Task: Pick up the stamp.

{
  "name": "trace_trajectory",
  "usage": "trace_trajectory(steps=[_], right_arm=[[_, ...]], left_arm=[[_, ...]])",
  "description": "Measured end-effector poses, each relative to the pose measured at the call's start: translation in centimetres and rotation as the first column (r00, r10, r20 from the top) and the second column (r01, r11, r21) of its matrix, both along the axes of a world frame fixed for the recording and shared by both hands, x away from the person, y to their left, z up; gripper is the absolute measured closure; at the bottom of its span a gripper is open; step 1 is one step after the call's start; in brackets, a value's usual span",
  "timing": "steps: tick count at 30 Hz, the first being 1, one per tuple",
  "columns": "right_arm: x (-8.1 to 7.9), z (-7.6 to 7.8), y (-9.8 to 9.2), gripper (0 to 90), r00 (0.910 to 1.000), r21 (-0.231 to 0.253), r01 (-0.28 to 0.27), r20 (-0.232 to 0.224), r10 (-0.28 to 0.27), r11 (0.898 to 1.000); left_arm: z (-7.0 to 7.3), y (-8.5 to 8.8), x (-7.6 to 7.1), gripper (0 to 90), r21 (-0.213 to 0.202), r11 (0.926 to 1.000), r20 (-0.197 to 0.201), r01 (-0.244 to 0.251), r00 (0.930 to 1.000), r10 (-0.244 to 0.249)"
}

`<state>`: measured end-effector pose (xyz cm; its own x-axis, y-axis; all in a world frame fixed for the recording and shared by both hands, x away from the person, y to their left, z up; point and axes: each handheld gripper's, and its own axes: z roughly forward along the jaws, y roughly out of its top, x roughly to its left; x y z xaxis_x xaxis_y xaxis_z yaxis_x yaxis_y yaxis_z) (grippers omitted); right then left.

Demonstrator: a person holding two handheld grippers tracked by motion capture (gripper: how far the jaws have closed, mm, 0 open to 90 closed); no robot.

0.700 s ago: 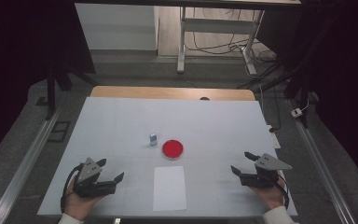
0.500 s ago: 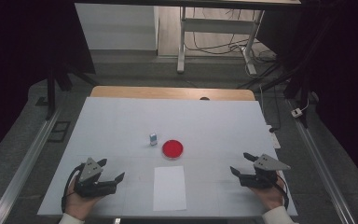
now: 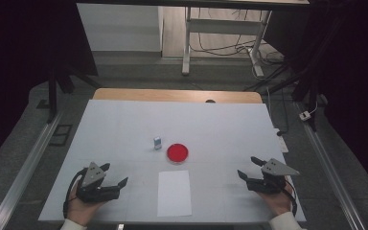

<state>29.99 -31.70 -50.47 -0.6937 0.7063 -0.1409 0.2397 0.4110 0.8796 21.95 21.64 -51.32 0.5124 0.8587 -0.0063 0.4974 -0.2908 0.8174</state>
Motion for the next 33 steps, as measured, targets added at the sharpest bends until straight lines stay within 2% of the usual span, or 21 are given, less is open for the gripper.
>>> trace_trajectory(steps=[8,21,33], right_arm=[[0.0,-0.1,0.2,25.8,1.0000,-0.006,-0.006,-0.004,0.006,1.000],[-0.1,-0.2,0.4,26.0,0.9998,-0.001,-0.015,-0.012,0.014,1.000],[0.0,-0.2,0.5,26.3,0.9997,0.007,-0.018,-0.014,0.018,1.000]], left_arm=[[0.2,-0.3,0.2,18.2,0.012,0.9999,0.011,0.008,0.9999,-0.008],[0.8,-0.6,1.0,18.6,0.008,0.9999,0.025,0.007,0.9997,-0.007],[1.5,-1.7,2.4,19.7,0.015,0.9990,0.026,0.042,0.9988,-0.043]])
